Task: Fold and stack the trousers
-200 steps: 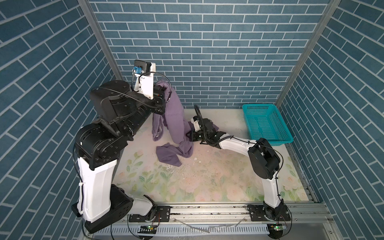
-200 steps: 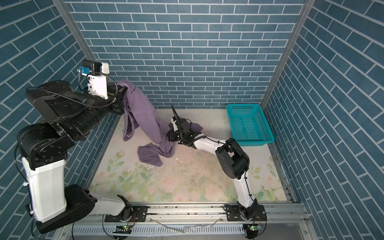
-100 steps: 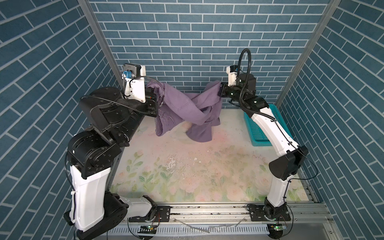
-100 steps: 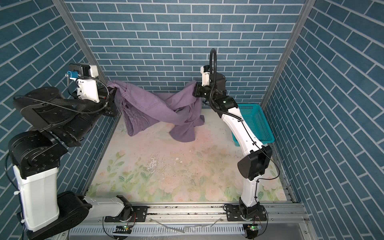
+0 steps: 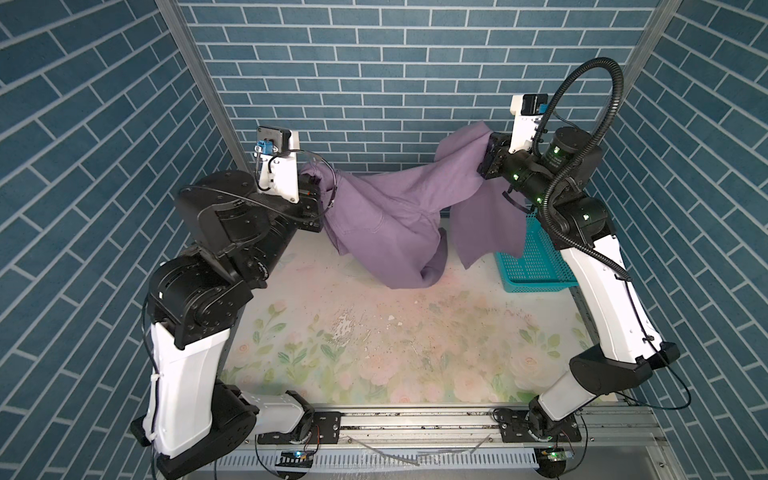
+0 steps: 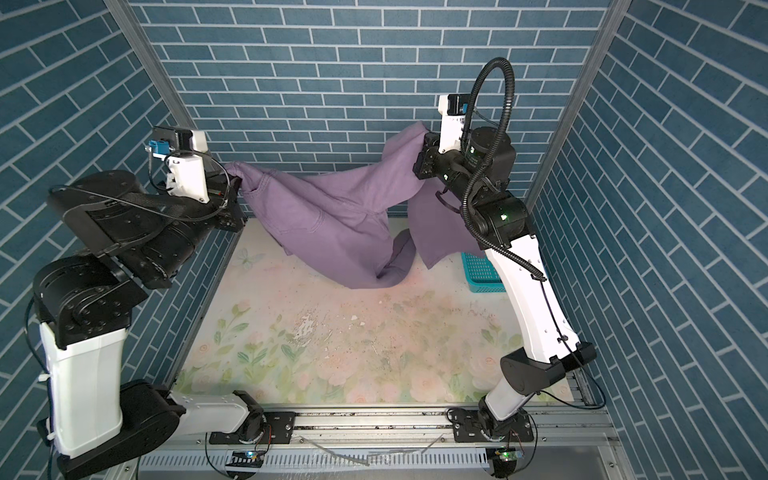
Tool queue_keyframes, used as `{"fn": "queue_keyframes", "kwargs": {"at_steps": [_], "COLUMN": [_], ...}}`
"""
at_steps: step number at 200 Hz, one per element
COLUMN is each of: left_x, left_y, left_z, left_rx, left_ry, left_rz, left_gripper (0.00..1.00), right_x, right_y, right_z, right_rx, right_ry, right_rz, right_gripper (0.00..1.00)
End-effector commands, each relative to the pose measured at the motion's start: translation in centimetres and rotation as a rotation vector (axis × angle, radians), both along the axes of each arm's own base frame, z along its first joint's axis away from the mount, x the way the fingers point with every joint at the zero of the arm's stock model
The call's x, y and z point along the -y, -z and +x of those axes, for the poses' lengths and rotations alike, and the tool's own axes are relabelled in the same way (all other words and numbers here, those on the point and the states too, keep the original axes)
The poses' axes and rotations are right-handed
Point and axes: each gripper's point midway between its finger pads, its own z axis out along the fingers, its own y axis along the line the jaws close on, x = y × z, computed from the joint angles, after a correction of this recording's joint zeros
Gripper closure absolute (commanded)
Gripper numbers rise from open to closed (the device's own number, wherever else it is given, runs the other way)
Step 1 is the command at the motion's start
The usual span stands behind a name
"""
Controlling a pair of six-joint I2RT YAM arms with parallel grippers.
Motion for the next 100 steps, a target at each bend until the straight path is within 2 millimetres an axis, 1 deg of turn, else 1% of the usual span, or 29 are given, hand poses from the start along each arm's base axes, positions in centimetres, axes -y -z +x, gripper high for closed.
{"fn": "queue_keyframes", "kwargs": {"at_steps": [1, 12, 26, 33, 41, 51, 61, 64, 72, 78, 86, 88, 91, 92, 95, 100], "left_x": [-1.0, -1.1, -1.2, -1.4, -1.5, -1.5, -1.7, -1.6, -1.7, -1.7, -1.8, -1.8, -1.8, -1.8, -1.8, -1.9], "left_y": [-0.5, 0.1, 0.8, 1.2, 1.6, 2.1, 2.8, 3.0, 3.6, 4.2, 5.0, 5.3, 5.6, 5.7, 6.1, 6.7], "left_z": [0.0, 0.1, 0.3, 0.4, 0.5, 0.5, 0.7, 0.7, 0.8, 0.9, 1.0, 1.1, 1.1, 1.1, 1.1, 1.3], "left_rx": [0.026, 0.015, 0.000, -0.007, -0.013, -0.020, -0.030, -0.035, -0.046, -0.058, -0.074, -0.080, -0.087, -0.089, -0.096, -0.108], "left_ry": [-0.050, -0.060, -0.077, -0.087, -0.095, -0.102, -0.113, -0.114, -0.124, -0.128, -0.135, -0.137, -0.140, -0.141, -0.146, -0.156], "left_rz": [-0.036, -0.030, -0.022, -0.019, -0.016, -0.015, -0.008, -0.004, 0.001, 0.006, 0.014, 0.017, 0.020, 0.021, 0.025, 0.030], "left_gripper": [1.00, 1.00, 1.00, 1.00, 1.00, 1.00, 1.00, 1.00, 1.00, 1.00, 1.00, 1.00, 1.00, 1.00, 1.00, 1.00], "right_x": [-2.6, -4.1, -6.2, -7.3, -8.6, -10.0, -10.9, -10.9, -10.6, -9.9, -8.7, -8.1, -7.7, -7.2, -6.9, -5.6], "right_y": [6.2, 10.3, 15.8, 18.4, 21.9, 26.0, 29.6, 30.7, 32.9, 34.6, 35.7, 36.2, 36.5, 36.7, 36.8, 37.1], "right_z": [1.9, 2.7, 3.1, 3.0, 2.7, 1.9, 1.1, 0.8, 0.3, 0.0, 0.0, -0.1, -0.1, -0.1, -0.1, 0.0], "right_rx": [-0.151, -0.245, -0.366, -0.422, -0.496, -0.585, -0.673, -0.702, -0.763, -0.801, -0.821, -0.829, -0.834, -0.835, -0.837, -0.843], "right_ry": [-0.062, -0.094, -0.136, -0.160, -0.189, -0.225, -0.252, -0.253, -0.250, -0.221, -0.176, -0.156, -0.146, -0.129, -0.118, -0.078], "right_rz": [-0.045, -0.074, -0.116, -0.139, -0.170, -0.212, -0.253, -0.267, -0.291, -0.317, -0.343, -0.356, -0.362, -0.369, -0.375, -0.389], "right_gripper": [1.00, 1.00, 1.00, 1.00, 1.00, 1.00, 0.88, 0.84, 0.74, 0.66, 0.61, 0.59, 0.58, 0.57, 0.56, 0.54]}}
